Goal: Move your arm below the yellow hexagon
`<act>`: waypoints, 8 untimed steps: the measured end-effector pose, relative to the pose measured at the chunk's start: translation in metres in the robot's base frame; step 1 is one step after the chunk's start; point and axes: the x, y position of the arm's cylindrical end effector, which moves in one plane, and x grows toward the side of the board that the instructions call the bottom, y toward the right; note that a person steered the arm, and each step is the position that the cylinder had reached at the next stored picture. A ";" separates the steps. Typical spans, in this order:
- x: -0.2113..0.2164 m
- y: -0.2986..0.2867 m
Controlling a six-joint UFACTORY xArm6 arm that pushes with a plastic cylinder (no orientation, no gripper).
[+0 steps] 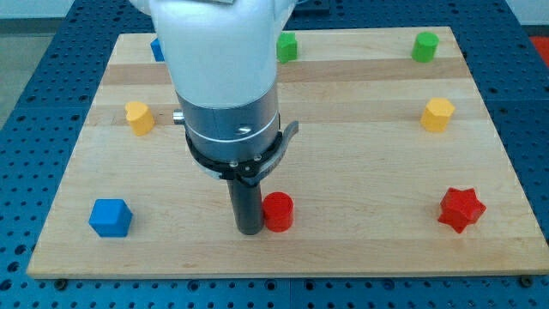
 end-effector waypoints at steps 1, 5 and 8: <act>-0.001 -0.001; -0.077 0.058; -0.077 0.220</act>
